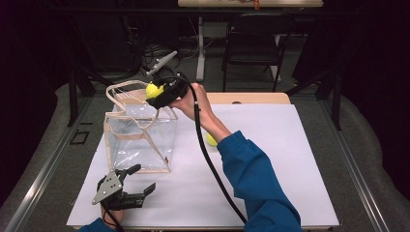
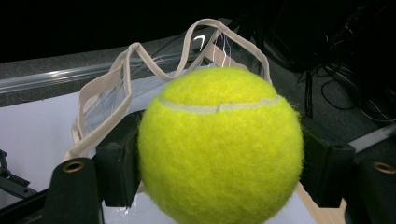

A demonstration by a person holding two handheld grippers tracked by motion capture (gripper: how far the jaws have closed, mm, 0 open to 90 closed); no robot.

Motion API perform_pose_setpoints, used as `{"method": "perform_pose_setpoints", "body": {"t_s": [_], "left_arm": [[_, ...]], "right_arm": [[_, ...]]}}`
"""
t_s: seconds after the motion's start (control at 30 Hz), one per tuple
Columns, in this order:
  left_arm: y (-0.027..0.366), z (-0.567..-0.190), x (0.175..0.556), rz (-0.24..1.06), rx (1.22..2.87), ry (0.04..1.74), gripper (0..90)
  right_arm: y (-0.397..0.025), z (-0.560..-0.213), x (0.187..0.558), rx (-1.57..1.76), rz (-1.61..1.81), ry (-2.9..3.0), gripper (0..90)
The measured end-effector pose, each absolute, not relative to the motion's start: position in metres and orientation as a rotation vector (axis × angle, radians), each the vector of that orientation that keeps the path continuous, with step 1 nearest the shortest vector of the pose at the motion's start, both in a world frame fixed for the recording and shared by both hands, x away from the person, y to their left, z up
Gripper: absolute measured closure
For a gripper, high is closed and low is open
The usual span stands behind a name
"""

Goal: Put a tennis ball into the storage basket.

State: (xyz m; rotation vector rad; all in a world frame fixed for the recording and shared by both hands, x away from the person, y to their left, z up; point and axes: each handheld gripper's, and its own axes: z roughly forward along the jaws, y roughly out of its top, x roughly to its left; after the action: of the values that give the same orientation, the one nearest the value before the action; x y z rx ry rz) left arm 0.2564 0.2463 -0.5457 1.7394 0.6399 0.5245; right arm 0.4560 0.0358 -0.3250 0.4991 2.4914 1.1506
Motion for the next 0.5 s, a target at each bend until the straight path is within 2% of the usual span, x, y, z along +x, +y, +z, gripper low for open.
{"method": "perform_pose_setpoints", "body": {"t_s": [0.5], "left_arm": [[0.2473, -0.5448, 0.2561, 0.526, 1.740, 0.638, 15.8]], "right_arm": [[0.0454, -0.3285, 0.4572, 0.496, 1.176, 2.484, 26.6]]}}
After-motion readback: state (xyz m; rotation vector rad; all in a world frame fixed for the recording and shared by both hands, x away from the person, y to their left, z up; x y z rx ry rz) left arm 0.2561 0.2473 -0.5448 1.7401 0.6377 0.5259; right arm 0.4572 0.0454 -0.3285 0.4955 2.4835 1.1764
